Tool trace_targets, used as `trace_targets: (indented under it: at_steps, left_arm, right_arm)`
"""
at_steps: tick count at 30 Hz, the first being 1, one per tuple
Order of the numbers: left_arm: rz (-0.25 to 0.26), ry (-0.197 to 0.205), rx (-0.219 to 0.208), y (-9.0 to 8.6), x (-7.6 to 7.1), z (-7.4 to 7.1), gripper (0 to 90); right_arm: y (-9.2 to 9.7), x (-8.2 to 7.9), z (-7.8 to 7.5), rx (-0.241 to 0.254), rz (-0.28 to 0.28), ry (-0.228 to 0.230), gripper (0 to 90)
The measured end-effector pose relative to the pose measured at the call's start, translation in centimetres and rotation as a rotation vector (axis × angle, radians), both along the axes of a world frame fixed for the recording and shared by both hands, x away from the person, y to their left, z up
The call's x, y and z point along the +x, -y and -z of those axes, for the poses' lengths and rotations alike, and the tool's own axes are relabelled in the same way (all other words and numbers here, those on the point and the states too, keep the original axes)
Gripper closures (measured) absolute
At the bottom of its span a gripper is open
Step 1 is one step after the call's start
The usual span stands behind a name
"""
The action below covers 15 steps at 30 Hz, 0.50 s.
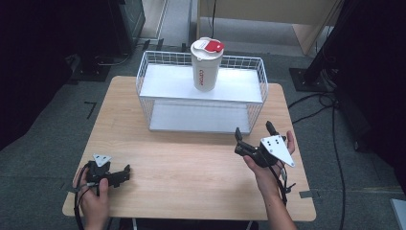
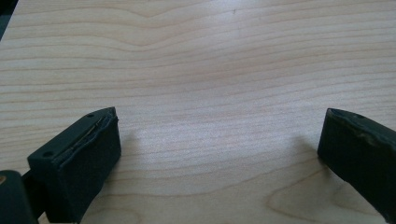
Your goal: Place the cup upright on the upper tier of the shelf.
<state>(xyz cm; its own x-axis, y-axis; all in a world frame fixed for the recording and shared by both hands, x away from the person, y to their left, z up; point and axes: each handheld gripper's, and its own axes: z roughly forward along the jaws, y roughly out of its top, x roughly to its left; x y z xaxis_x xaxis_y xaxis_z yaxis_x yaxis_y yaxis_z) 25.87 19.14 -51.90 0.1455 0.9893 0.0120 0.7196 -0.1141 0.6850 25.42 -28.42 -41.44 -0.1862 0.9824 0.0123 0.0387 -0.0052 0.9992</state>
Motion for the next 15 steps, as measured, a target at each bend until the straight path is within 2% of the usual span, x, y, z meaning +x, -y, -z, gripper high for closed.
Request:
trace_targets:
  at_steps: [15]
  left_arm:
    - [0.0, 0.0, -0.001, 0.0, 0.0, 0.0, 0.0]
  right_arm:
    - [3.5, -2.1, 2.8, -0.001, 0.06, -0.056, 0.0]
